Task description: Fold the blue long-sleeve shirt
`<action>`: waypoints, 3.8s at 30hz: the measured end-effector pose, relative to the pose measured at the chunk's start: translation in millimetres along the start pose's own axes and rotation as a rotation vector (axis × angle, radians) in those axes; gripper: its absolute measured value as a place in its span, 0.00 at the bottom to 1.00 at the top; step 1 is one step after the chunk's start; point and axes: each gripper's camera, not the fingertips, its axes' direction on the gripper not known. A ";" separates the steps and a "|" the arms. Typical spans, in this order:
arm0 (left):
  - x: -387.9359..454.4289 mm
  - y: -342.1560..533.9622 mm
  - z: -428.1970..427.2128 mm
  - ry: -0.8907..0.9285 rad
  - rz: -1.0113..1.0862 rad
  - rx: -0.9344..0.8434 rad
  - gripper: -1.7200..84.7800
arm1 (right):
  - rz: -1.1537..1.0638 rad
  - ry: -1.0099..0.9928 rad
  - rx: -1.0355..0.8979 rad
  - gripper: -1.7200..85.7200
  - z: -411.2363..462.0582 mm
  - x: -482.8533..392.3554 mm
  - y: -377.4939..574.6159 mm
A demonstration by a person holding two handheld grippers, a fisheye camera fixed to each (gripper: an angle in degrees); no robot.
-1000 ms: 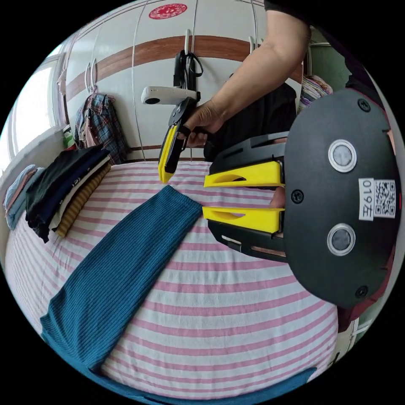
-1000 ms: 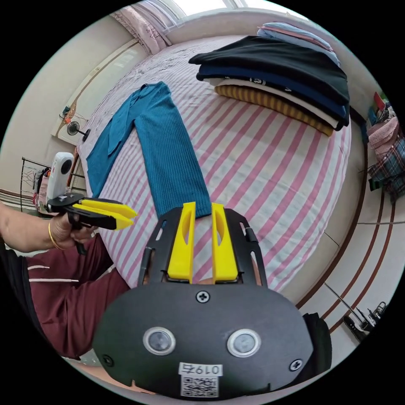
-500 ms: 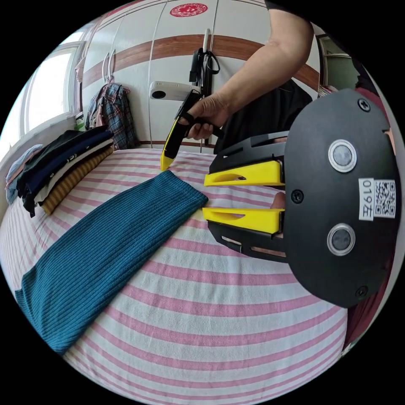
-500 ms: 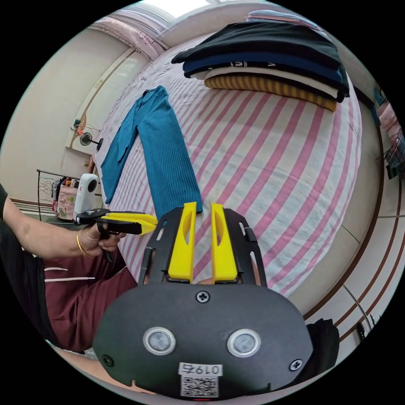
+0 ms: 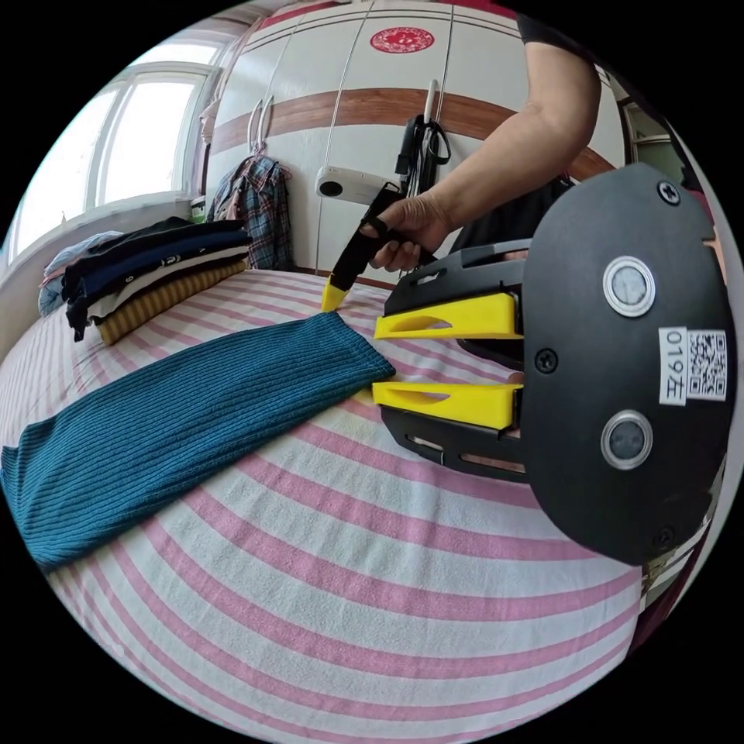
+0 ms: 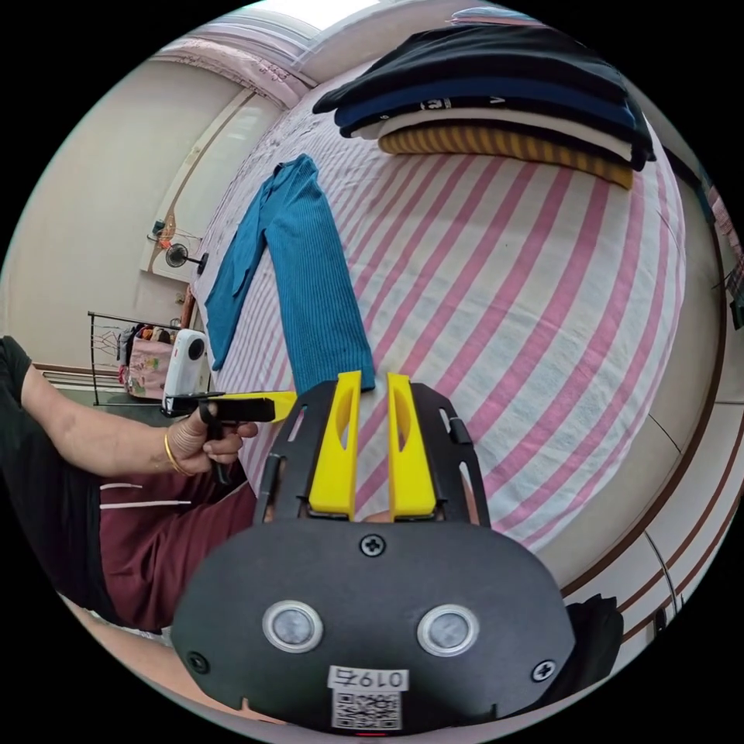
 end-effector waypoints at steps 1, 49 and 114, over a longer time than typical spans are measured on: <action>-3.9 -2.8 1.9 0.018 -0.016 0.002 0.08 | 0.000 -0.006 0.000 0.09 0.2 1.2 -2.6; -260.4 -73.5 -491.1 1.066 -0.123 0.344 0.03 | -0.099 -0.666 0.106 0.01 99.6 -298.4 -423.3; -454.0 -206.2 -1020.9 -0.254 0.104 0.328 0.04 | -0.368 0.050 -0.138 0.03 678.8 -778.4 -628.1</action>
